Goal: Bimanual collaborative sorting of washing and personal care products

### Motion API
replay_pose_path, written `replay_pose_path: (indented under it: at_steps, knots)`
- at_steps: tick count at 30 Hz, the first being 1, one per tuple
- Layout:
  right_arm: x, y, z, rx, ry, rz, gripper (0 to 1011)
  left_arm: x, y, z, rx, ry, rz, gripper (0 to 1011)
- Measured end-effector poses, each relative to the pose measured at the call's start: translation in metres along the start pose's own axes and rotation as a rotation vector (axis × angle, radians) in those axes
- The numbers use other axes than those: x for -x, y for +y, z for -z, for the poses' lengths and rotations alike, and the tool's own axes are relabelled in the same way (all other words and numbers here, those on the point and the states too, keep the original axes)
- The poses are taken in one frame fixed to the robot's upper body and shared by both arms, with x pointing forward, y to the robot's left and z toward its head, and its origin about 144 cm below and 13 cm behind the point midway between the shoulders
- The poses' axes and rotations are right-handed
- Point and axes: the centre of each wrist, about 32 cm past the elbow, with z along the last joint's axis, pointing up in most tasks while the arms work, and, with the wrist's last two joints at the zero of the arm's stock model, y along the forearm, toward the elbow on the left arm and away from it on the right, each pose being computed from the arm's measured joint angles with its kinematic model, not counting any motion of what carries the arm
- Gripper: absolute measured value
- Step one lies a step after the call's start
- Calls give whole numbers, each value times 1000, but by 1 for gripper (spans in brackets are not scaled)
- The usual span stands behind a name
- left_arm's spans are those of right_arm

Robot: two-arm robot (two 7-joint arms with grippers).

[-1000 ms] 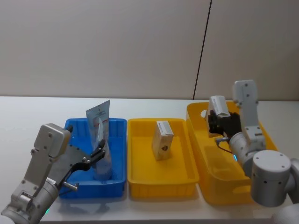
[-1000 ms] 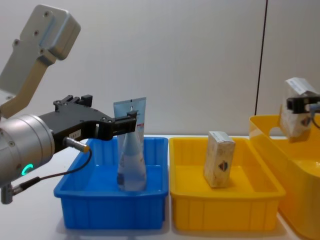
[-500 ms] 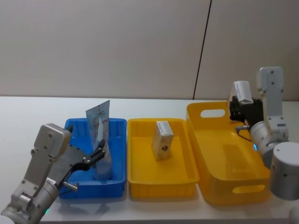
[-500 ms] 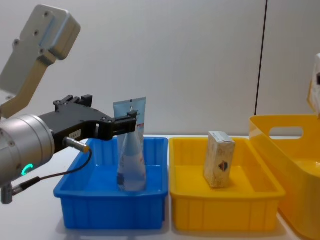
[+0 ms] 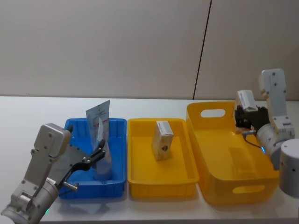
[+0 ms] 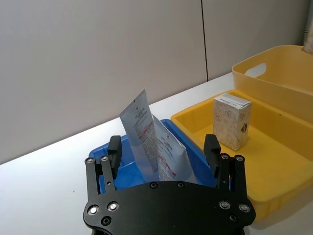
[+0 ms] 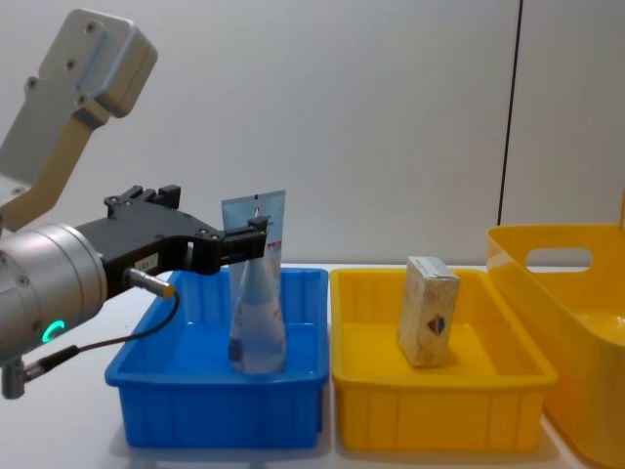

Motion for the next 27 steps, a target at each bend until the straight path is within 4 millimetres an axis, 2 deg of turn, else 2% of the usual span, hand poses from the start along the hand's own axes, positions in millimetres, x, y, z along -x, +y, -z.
replay_pose_path:
  at_steps: [12,15,16,27]
  knots:
    - [-6,5,7,83,-27,-22,375,0,0,0,0,0,0,1001]
    - [-7,6,8,96,-32,-25,480,0,0,0,0,0,0,1002]
    - [-8,6,8,99,-33,-26,545,0,0,0,0,0,0,1001]
    - [-9,7,10,122,-39,-31,881,0,0,0,0,0,0,1001]
